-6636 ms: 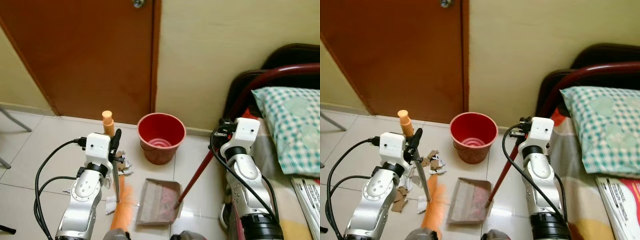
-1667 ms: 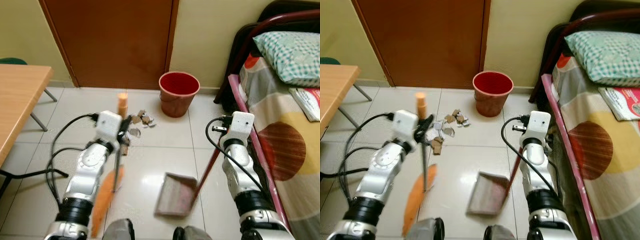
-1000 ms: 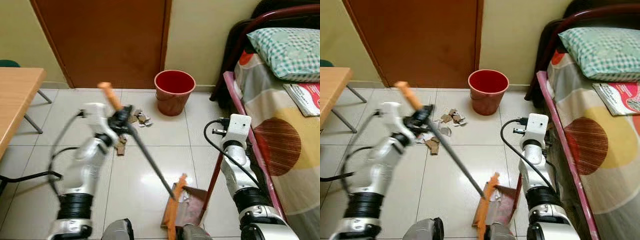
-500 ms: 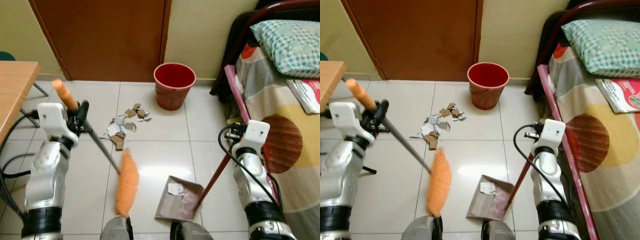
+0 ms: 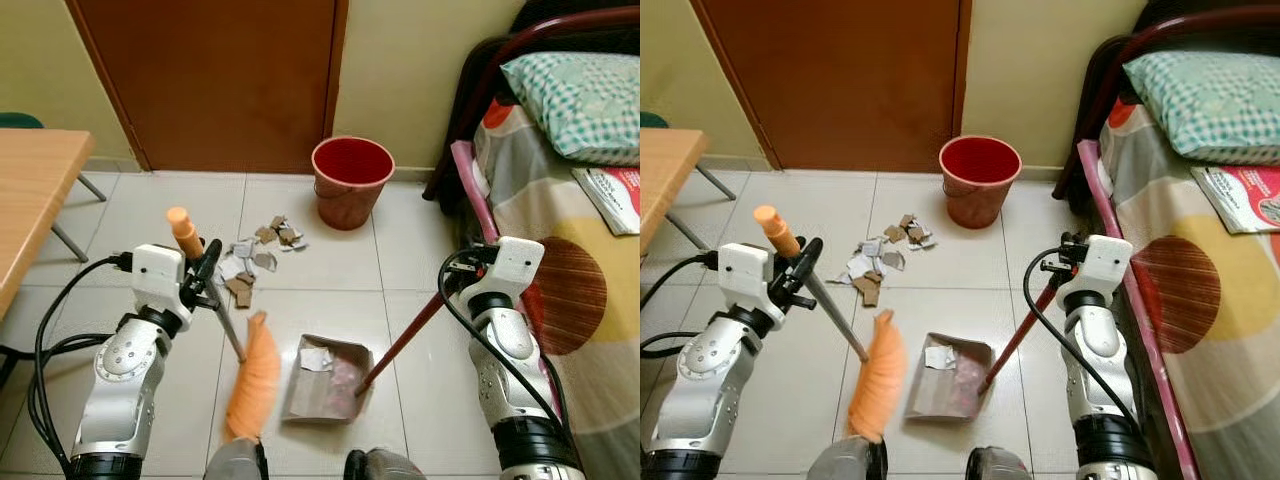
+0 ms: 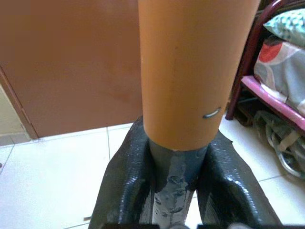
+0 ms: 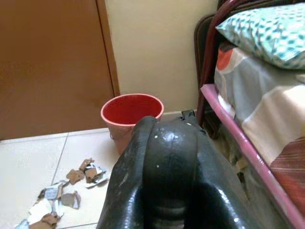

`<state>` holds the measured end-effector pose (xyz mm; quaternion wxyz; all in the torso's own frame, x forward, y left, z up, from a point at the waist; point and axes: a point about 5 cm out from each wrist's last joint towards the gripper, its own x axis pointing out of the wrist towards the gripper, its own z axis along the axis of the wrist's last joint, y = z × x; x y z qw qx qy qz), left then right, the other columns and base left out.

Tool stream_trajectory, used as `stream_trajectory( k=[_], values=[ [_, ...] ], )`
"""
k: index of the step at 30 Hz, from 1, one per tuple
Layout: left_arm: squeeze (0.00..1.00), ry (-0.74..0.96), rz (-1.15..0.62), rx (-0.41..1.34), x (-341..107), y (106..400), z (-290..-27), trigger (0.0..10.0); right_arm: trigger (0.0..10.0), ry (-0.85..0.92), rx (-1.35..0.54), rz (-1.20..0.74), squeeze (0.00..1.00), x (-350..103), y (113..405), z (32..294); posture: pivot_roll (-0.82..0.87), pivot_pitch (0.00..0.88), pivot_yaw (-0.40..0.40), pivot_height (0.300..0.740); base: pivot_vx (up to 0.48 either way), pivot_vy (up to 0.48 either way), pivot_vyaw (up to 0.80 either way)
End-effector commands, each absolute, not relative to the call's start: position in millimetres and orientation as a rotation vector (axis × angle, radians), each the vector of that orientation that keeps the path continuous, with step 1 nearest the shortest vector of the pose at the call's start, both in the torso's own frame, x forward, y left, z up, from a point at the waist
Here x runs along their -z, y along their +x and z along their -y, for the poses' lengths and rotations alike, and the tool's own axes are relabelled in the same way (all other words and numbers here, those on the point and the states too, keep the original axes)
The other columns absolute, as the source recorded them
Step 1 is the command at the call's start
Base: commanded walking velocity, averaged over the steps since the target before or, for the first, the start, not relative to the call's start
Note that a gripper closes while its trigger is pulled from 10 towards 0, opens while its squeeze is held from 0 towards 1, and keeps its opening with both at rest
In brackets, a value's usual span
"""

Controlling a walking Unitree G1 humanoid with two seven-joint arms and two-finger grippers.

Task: Sweep floor

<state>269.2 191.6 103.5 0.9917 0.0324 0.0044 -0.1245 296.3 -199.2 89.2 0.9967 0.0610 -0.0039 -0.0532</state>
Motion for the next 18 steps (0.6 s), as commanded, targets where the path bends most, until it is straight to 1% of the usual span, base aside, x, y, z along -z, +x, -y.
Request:
stream_trajectory(
  k=[1,18],
  values=[
    [0.00,0.068,-0.023,0.259,-101.3,268.3,-189.3,10.0,10.0,0.116,0.104,0.033,0.00,-96.3,296.3,202.4,0.02,0.082,-0.034,0.740,0.412,0.000,0.00],
    [0.00,0.064,-0.031,0.265,-99.0,267.2,-188.2,10.0,10.0,0.140,0.078,0.038,0.00,-103.6,295.6,200.0,0.01,0.085,-0.031,0.740,0.418,0.000,0.00]
  ],
)
